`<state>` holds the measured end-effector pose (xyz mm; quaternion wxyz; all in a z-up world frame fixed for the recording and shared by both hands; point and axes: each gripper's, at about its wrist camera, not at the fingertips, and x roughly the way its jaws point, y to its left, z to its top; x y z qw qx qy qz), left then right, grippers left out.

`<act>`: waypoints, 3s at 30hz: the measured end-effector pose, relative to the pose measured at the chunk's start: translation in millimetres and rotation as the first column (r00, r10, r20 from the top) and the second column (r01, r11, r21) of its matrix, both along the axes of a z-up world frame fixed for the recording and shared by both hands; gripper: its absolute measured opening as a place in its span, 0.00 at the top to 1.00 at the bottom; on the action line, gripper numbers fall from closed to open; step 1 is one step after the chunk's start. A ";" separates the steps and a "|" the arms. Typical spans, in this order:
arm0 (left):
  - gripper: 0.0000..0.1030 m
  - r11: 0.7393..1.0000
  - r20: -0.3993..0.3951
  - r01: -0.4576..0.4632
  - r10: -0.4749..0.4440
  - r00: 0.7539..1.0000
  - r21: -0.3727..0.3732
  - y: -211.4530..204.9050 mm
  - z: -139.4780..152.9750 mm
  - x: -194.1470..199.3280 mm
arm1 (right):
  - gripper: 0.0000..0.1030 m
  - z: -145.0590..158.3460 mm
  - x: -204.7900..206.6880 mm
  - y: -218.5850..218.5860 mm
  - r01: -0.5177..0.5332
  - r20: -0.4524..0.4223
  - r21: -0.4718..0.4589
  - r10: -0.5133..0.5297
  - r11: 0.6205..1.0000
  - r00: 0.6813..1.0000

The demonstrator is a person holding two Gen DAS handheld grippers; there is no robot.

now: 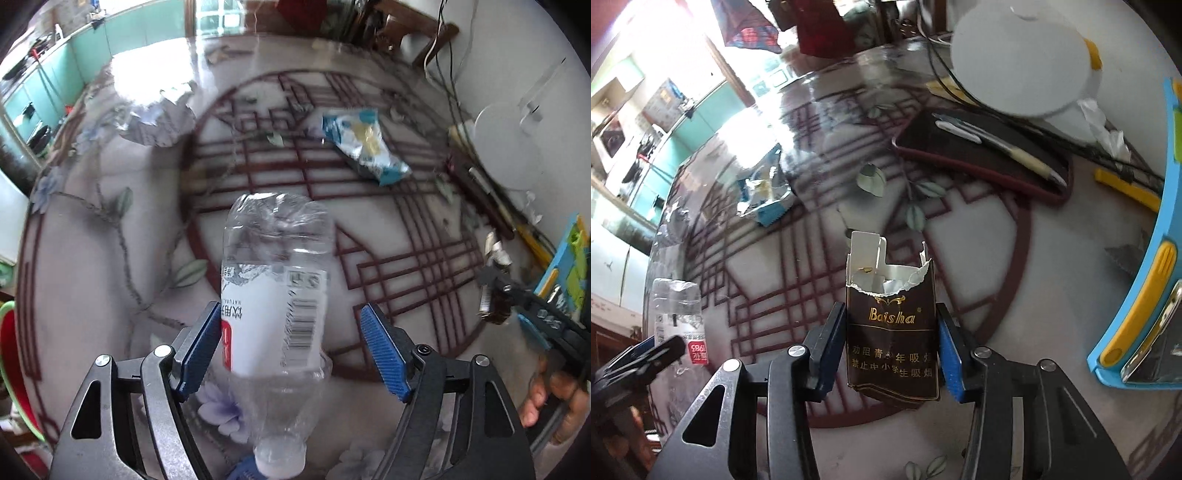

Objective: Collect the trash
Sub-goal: 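Grasp the brown Baisha cigarette pack with the right tool while the left tool grasps the clear water bottle, then carry the cigarette pack and water bottle over the red bin and release both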

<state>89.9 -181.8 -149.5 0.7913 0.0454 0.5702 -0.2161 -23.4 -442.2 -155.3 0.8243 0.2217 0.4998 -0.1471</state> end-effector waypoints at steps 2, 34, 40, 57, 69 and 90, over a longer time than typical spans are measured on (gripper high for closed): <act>0.27 1.000 -0.010 -0.002 0.003 1.000 0.005 0.1 -5.2 3.0 | 0.57 6.9 1.0 5.1 -0.012 0.004 -0.032 0.012 0.999 1.000; 0.50 0.983 0.139 -0.166 0.176 0.975 -0.083 131.1 57.0 -44.3 | 0.57 80.6 6.7 134.0 -0.268 0.126 -0.127 0.283 0.955 0.951; 0.50 0.974 0.126 -0.194 0.208 0.970 -0.114 159.0 54.6 -45.9 | 0.57 84.1 9.9 168.2 -0.310 0.121 -0.135 0.326 0.941 0.937; 0.45 0.962 0.118 -0.227 0.245 0.962 -0.149 223.2 47.4 -37.5 | 0.57 74.1 13.4 251.5 -0.383 0.075 -0.130 0.394 0.915 0.916; 0.40 0.960 -0.025 -0.260 0.259 0.966 -0.102 205.9 -12.2 -6.3 | 0.57 66.8 9.4 256.0 -0.407 0.036 -0.117 0.414 0.906 0.910; 0.57 0.933 0.092 -0.335 0.348 0.933 -0.134 266.7 41.4 -29.1 | 0.56 73.8 19.1 291.6 -0.475 0.041 -0.145 0.485 0.868 0.874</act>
